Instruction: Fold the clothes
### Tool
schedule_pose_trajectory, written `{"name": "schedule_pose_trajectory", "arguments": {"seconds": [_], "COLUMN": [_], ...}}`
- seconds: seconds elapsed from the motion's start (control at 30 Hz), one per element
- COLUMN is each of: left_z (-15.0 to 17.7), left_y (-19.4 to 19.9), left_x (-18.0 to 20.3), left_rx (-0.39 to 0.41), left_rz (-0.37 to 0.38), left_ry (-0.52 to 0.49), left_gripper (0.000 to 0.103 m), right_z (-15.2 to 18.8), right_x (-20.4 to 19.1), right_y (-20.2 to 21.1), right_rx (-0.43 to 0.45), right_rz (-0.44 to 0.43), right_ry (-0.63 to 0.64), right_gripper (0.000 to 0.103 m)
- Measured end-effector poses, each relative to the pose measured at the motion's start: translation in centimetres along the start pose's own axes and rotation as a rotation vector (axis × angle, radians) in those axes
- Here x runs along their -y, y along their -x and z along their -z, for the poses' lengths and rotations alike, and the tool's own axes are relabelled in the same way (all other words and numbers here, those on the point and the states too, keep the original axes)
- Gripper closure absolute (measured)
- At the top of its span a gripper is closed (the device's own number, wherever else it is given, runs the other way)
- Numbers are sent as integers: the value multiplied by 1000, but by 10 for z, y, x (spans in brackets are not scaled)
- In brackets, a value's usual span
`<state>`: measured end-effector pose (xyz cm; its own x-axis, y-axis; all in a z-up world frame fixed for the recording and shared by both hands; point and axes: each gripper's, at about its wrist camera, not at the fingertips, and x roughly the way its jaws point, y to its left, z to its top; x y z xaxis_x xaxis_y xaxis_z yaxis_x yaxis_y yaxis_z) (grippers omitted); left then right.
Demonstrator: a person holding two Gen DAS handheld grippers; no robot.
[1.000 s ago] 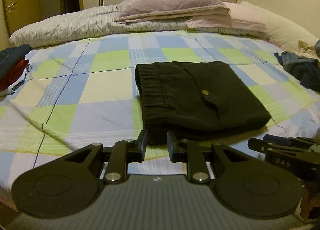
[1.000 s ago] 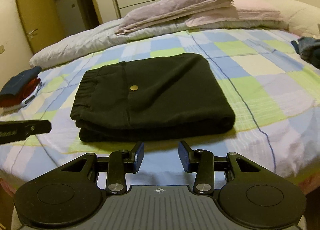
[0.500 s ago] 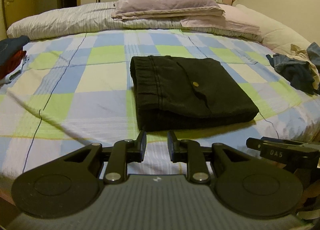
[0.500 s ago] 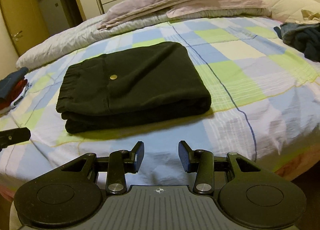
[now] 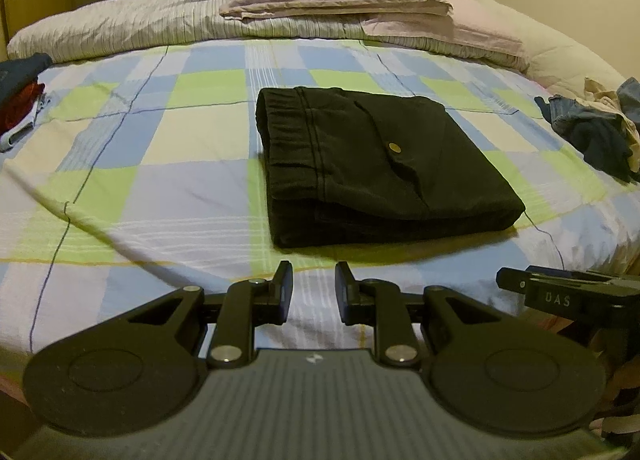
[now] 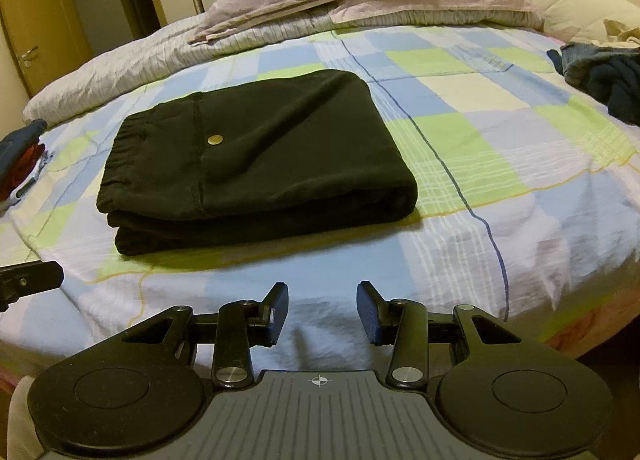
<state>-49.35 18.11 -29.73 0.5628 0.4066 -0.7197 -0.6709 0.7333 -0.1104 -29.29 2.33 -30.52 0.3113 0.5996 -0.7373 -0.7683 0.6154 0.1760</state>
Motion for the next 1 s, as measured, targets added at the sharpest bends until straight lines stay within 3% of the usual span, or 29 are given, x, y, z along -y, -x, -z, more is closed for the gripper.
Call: {"name": "schedule_pose_trajectory", "arguments": {"seconds": [0.2, 0.37, 0.63, 0.8, 1.0], "left_z": [-4, -10, -52, -101, -165], "left_y": [-12, -23, -54, -73, -58], "left_x": [-8, -22, -51, -62, -55], "left_rx": [-8, 11, 67, -34, -160], "left_rz": [18, 56, 152, 101, 83], "left_ry": [19, 54, 106, 108, 182], "left_gripper": [84, 84, 84, 85, 85], "right_z": [-5, -14, -53, -81, -135], "right_x": [12, 30, 20, 12, 25], "right_y": [-6, -4, -14, -44, -29], "right_rx": [6, 96, 159, 15, -181], "right_rz": [-22, -81, -171, -145, -107], "right_ry": [-51, -148, -88, -85, -199], "right_gripper": [61, 61, 61, 61, 61]}}
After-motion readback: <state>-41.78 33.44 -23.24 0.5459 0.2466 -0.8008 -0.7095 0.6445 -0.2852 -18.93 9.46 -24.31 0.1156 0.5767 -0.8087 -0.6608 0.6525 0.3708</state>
